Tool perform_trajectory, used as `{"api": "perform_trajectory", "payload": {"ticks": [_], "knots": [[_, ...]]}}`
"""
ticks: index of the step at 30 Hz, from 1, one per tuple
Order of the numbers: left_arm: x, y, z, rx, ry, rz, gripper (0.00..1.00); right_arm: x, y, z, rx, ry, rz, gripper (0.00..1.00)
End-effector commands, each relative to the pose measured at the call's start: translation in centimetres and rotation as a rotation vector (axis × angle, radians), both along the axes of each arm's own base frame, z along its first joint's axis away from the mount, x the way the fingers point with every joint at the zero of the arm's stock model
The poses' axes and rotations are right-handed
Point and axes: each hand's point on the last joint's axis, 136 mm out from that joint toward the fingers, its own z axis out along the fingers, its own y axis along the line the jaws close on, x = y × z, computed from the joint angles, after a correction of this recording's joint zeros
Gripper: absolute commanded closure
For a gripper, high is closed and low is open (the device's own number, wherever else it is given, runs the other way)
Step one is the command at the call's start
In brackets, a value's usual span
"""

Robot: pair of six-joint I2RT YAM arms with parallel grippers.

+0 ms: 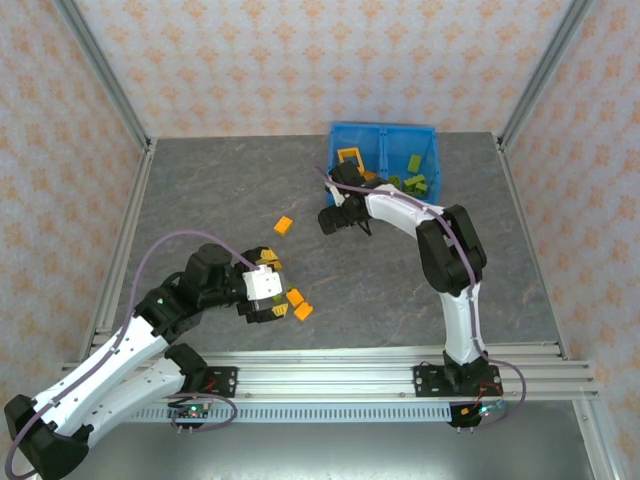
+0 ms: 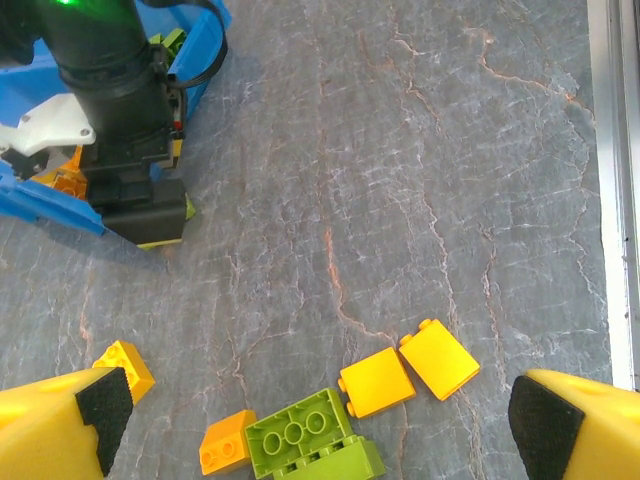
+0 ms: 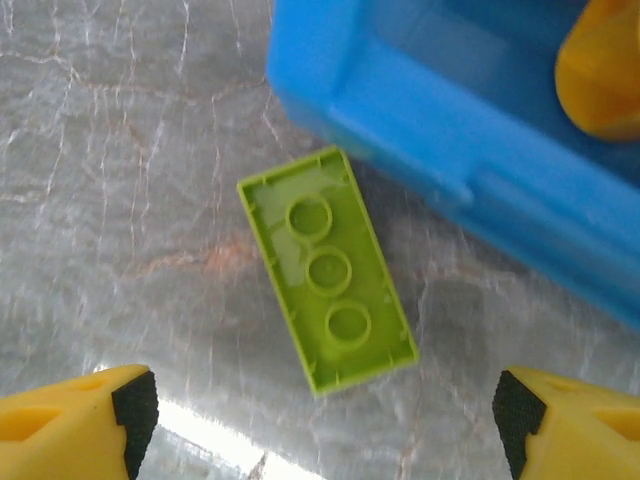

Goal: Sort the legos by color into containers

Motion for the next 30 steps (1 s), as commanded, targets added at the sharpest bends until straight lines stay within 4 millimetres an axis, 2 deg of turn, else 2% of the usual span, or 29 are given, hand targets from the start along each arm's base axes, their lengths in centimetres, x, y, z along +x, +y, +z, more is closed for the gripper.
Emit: {"api": "perform_trajectory", "payload": {"ticks": [1, 6, 12, 15, 17, 21, 25, 27, 30], "knots": [[-0.2, -0.2, 0.1, -0.003, -0.028, -0.021, 0.0, 1.5, 1.1, -0.5, -0.025, -0.031, 0.05, 0.17], [-0.2, -0.1, -0.1, 0.006, -0.027, -0.019, 0.0, 1.6, 1.6, -1.9, -0.018, 0.013, 0.045, 0.3], [-0.2, -0.1, -0.3, 0.009, -0.027, -0.025, 0.0, 0.6, 0.8, -2.9, -0.06, 0.035, 0.029, 0.59], [-0.2, -0.2, -0.3, 0.009, -0.028, -0.03, 0.0, -0.1, 0.3, -2.7, -0.066, 0.039, 0.02, 0.69], [-0.2, -0.2, -0.2, 0.007, -0.029, -0.03, 0.0, -0.6, 0.3, -1.8, -0.05, 0.03, 0.015, 0.74], [-0.1, -0.3, 0.4, -0.017, -0.045, -0.022, 0.0, -1.4, 0.3, 1.8, 0.03, -0.02, -0.019, 0.76], [0.3, -0.4, 2.0, -0.082, -0.098, 0.007, 0.0, -2.5, -0.2, 7.9, 0.161, -0.125, -0.091, 0.76], [0.6, -0.3, 3.1, -0.126, -0.132, 0.028, 0.0, -2.7, -1.3, 10.9, 0.203, -0.206, -0.141, 0.76], [1.0, 0.0, 4.5, -0.181, -0.181, 0.067, 0.0, -2.2, -4.2, 15.2, 0.264, -0.309, -0.262, 0.76]]}}
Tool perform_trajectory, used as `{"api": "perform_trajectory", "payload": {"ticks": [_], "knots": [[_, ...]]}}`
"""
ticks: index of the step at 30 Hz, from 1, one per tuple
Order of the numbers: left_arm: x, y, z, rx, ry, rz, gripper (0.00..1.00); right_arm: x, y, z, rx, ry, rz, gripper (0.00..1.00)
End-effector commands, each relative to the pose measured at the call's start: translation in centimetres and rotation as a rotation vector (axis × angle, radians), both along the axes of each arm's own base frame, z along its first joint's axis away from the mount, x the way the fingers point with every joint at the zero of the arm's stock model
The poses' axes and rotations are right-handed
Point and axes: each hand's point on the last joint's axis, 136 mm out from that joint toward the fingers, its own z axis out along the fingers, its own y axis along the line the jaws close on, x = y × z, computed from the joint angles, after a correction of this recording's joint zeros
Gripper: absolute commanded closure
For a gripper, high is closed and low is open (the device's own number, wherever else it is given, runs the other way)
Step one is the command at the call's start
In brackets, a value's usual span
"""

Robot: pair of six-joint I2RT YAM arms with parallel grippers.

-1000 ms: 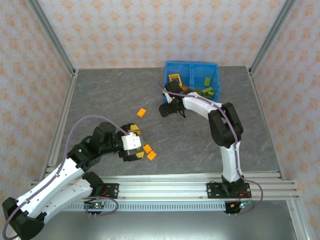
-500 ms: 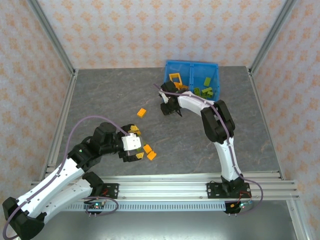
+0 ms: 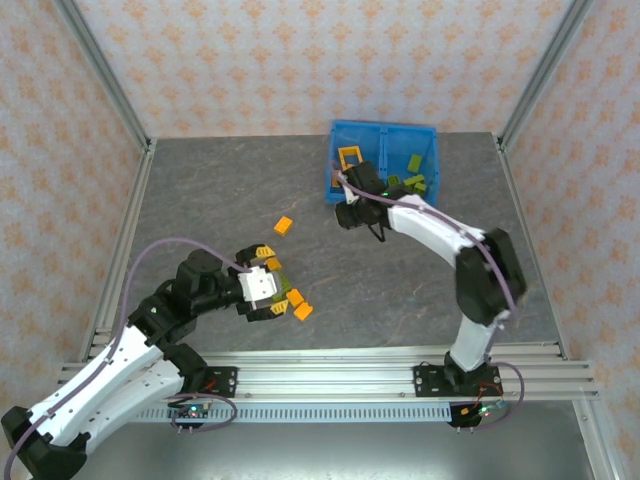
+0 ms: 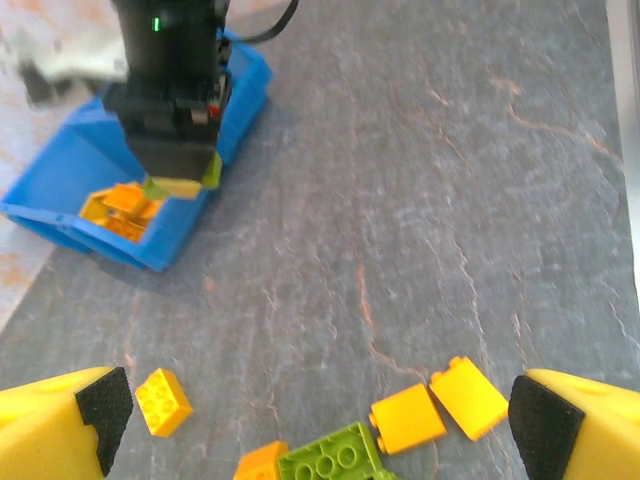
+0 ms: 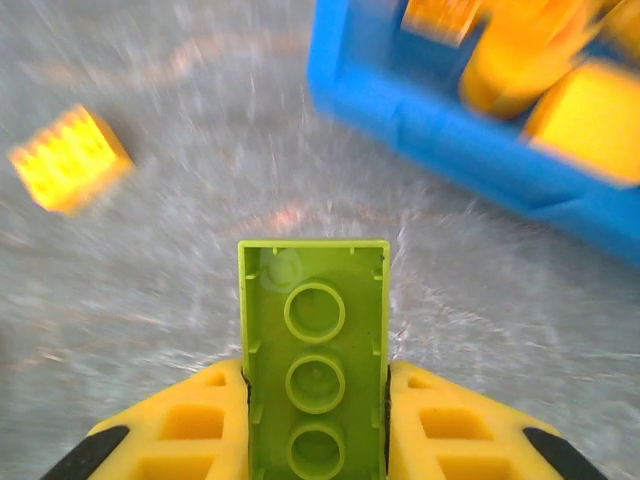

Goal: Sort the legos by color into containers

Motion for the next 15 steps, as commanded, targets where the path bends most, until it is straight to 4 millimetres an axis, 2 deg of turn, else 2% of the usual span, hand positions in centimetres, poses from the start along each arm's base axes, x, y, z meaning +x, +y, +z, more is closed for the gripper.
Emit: {"api": "perform_trajectory", "payload": {"ticks": [1, 4, 7, 11, 15], "knots": [[1.0, 0.1, 2.4, -0.093, -0.08, 0.058, 0.0, 1.9, -3.2, 6.0, 0.121, -0.155, -0.188, 0.76], [1.8, 0.9, 3.8, -0.137, -0.111, 0.13, 0.0, 3.8, -7.7, 8.5, 0.165, -0.216, -0.341, 0.76], [2.9, 2.1, 4.8, -0.191, -0.105, 0.243, 0.0, 6.4, -12.5, 8.6, 0.151, -0.22, -0.509, 0.77], [5.2, 4.7, 5.8, -0.305, -0.005, 0.495, 0.0, 10.8, -16.2, 5.9, 0.109, -0.13, -0.632, 0.77], [6.2, 6.6, 6.3, -0.315, 0.071, 0.641, 0.0, 15.4, -17.7, 2.3, 0.088, -0.041, -0.697, 0.77]]}}
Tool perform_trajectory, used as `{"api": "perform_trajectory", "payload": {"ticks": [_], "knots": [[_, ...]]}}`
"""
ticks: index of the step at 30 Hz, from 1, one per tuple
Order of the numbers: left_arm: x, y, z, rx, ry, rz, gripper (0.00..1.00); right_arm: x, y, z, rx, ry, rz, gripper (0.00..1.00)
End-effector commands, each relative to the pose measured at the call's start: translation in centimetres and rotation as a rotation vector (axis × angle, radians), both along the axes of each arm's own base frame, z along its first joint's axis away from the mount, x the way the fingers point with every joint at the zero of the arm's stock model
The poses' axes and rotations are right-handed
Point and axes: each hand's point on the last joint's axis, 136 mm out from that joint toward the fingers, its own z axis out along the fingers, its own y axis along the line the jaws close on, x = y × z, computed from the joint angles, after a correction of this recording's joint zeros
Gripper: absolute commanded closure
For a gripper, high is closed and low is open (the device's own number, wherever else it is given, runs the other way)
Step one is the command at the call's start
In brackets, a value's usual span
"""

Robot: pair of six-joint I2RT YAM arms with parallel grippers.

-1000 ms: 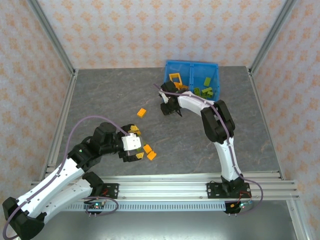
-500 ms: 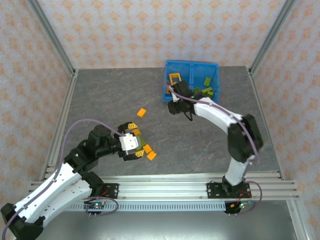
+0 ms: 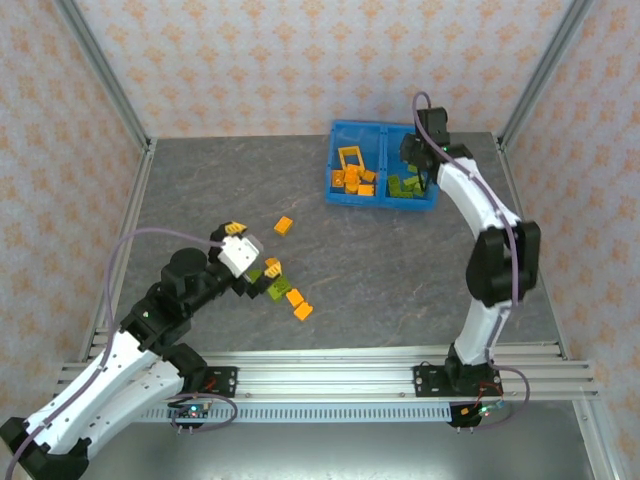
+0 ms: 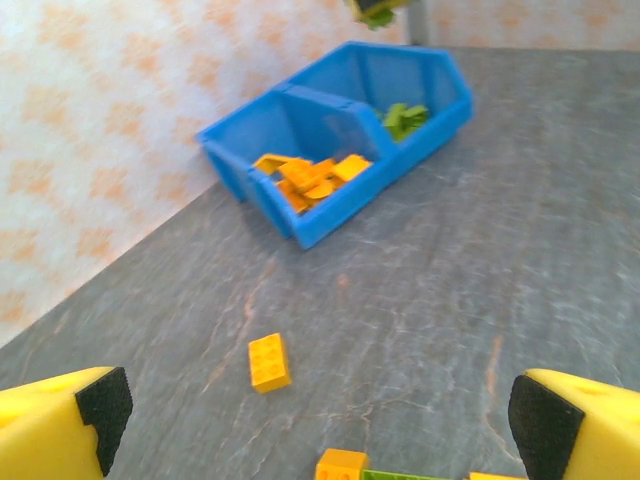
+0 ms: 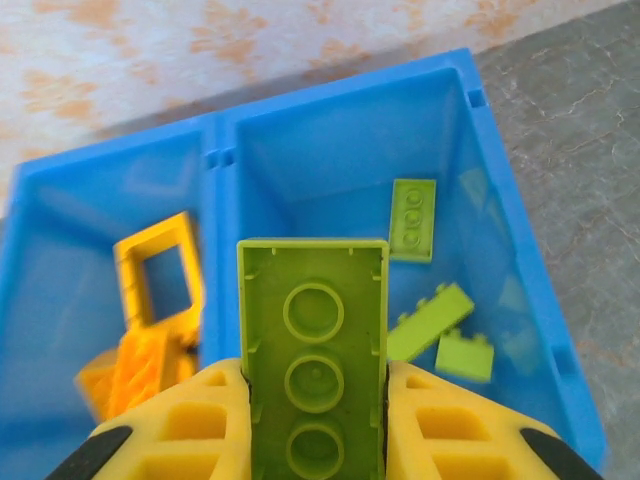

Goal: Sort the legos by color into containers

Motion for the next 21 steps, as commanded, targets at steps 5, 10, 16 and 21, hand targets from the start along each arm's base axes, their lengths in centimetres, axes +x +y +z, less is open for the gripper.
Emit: {"api": "perform_trajectory", "payload": {"ticks": [5, 10, 16, 21], "knots": [[1.5, 3.1, 1.1, -0.045, 0.109, 0.219, 0.0, 4.5, -0.7, -5.3, 0.021, 0.166, -0.064, 0.68], [1.8, 2.7, 0.7, -0.093, 0.159, 0.223, 0.0, 5.6, -0.5, -3.8, 0.031, 0.157, -0.074, 0.44], [3.4, 2.6, 0.2, -0.171, 0.276, 0.262, 0.0, 3.3, 0.3, -1.6, 0.073, 0.134, -0.042, 0.42], [6.7, 2.7, -1.6, -0.228, 0.434, 0.4, 0.01, -0.8, 3.1, -0.2, 0.1, 0.094, 0.058, 0.41]]}}
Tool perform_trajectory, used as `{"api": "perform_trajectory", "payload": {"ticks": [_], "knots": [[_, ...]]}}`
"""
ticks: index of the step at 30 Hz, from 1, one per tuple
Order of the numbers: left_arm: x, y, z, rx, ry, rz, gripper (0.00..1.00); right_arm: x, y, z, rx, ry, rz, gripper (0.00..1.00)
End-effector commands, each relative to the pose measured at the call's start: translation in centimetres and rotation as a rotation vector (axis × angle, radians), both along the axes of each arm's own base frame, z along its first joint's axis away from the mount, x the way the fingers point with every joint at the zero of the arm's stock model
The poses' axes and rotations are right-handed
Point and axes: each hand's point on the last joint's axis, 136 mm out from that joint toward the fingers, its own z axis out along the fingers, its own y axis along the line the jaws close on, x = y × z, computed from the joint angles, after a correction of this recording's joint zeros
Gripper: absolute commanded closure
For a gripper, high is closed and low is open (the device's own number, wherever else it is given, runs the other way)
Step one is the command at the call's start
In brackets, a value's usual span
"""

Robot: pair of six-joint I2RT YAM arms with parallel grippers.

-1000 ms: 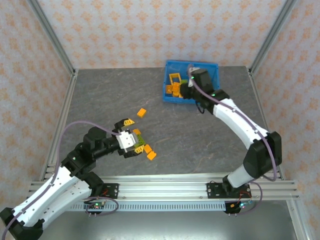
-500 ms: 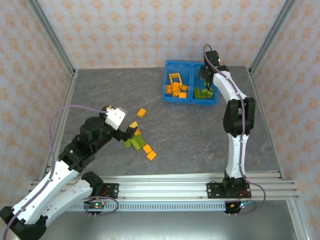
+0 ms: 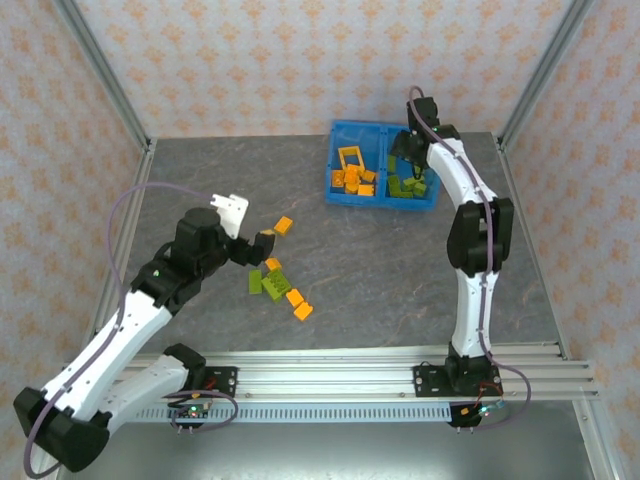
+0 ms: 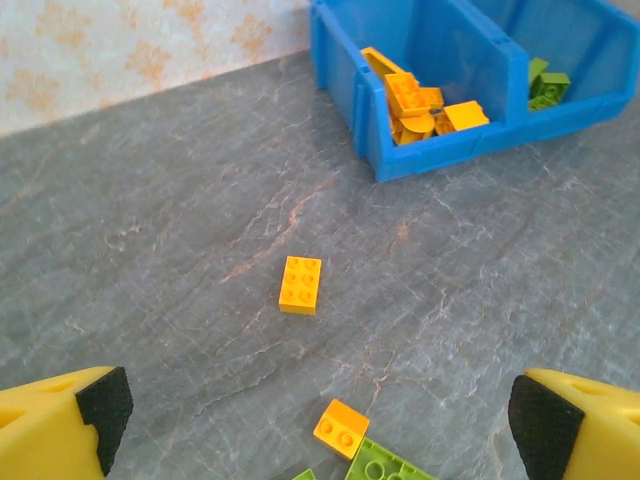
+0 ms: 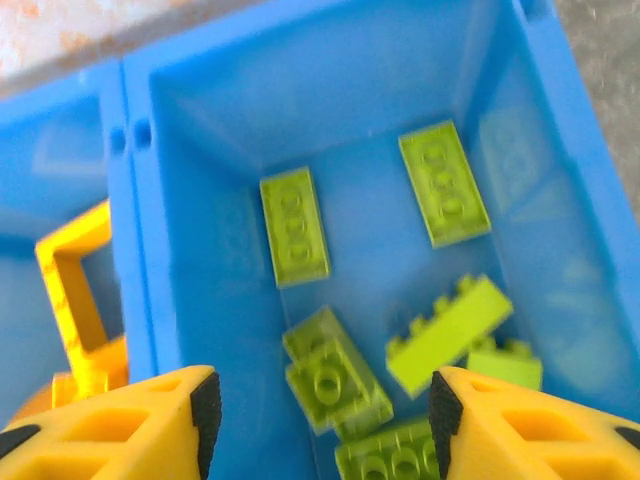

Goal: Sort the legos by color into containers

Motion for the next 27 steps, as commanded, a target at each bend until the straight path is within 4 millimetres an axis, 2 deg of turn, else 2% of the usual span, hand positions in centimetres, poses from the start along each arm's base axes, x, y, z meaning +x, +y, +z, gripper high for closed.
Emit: {"api": "perform_trajectory", "payload": {"ticks": [1, 2, 5, 9, 11, 13, 16, 19, 20, 21, 27], "knots": [[2.0, -0.2, -1.1, -0.07, 0.124, 0.103, 0.01, -3.3, 2.5, 4.4, 0.069, -0.106, 0.073, 0.41], [2.7, -0.3, -1.7, -0.069, 0.155, 0.118, 0.01, -4.4, 2.9, 5.1, 0.089, -0.127, 0.087, 0.4], [5.2, -1.4, -3.7, -0.062, 0.26, 0.126, 0.01, -9.6, 4.9, 6.9, 0.165, -0.154, 0.179, 0.35], [8.6, -2.5, -7.1, -0.033, 0.392, 0.116, 0.01, -18.6, 8.7, 10.2, 0.225, -0.2, 0.42, 0.21], [10.1, -2.4, -9.3, -0.001, 0.467, 0.12, 0.01, -22.7, 10.0, 10.9, 0.257, -0.188, 0.514, 0.16], [11.4, -2.5, -11.2, 0.022, 0.532, 0.116, 0.01, -26.7, 10.5, 11.6, 0.297, -0.182, 0.573, 0.12], [12.6, -3.2, -13.6, 0.05, 0.587, 0.09, 0.04, -30.6, 11.1, 11.6, 0.41, -0.144, 0.618, 0.09], [13.2, -3.3, -15.6, 0.082, 0.621, 0.079, 0.07, -33.1, 11.0, 11.4, 0.482, -0.11, 0.625, 0.09], [13.3, -3.2, -17.2, 0.101, 0.651, 0.083, 0.08, -33.5, 10.9, 11.4, 0.496, -0.105, 0.623, 0.08], [13.4, -3.1, -17.8, 0.115, 0.661, 0.085, 0.1, -34.0, 10.9, 11.5, 0.51, -0.102, 0.622, 0.08], [13.2, -3.1, -21.0, 0.141, 0.724, 0.08, 0.24, -34.7, 10.6, 11.5, 0.529, -0.097, 0.612, 0.08]]}}
